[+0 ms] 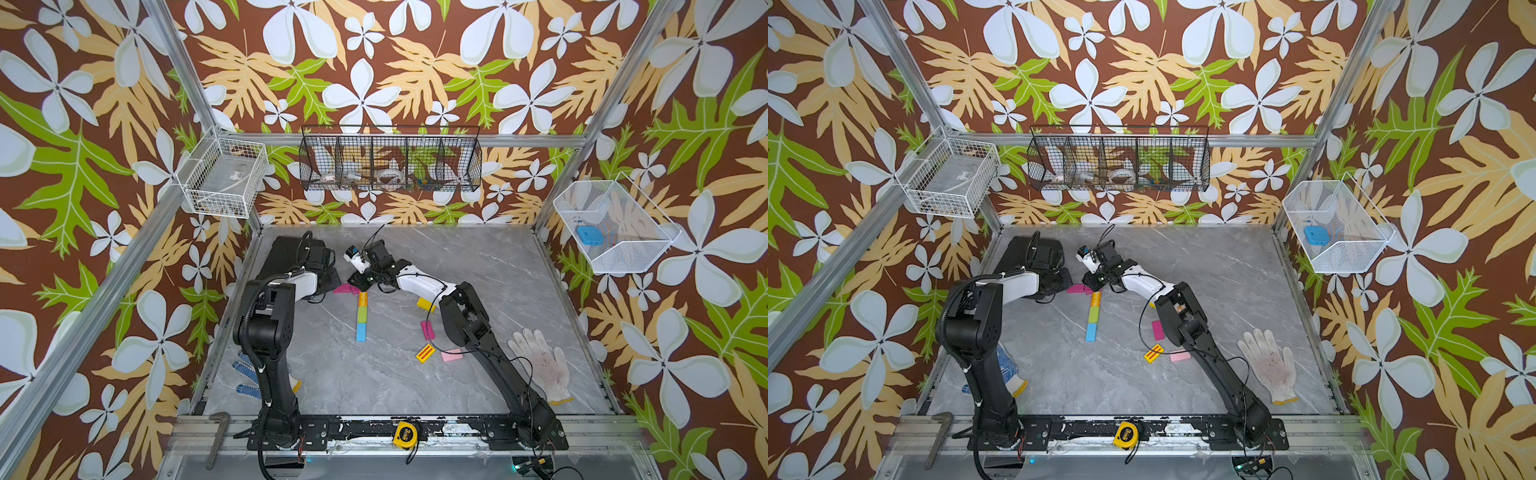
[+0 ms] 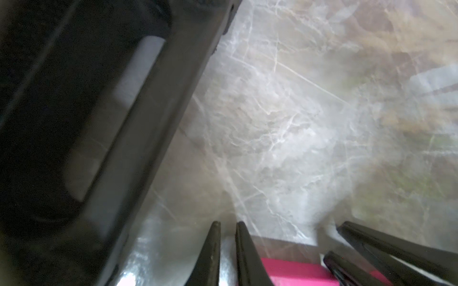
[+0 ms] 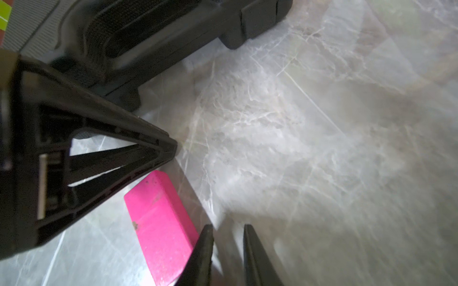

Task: Assemble the number 7 with building blocks
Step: Adjust the building block at the center of the board.

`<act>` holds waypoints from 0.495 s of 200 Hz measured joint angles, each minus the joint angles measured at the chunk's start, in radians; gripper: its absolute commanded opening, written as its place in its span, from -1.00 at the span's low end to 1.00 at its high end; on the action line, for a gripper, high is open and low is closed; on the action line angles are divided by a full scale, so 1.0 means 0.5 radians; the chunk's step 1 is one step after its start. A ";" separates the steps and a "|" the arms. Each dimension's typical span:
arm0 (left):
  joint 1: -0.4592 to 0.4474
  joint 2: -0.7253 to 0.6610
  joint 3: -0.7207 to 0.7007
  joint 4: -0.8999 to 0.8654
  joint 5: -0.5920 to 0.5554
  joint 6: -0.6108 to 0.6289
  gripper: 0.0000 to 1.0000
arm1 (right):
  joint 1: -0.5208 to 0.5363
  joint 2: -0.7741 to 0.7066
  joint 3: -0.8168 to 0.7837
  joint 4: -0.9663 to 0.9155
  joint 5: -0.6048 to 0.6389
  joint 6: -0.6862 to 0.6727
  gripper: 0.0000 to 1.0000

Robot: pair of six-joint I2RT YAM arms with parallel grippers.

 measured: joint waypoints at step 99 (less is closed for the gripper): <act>0.005 0.000 -0.007 0.011 -0.001 -0.009 -0.69 | -0.018 0.059 0.154 -0.029 0.019 0.044 -0.52</act>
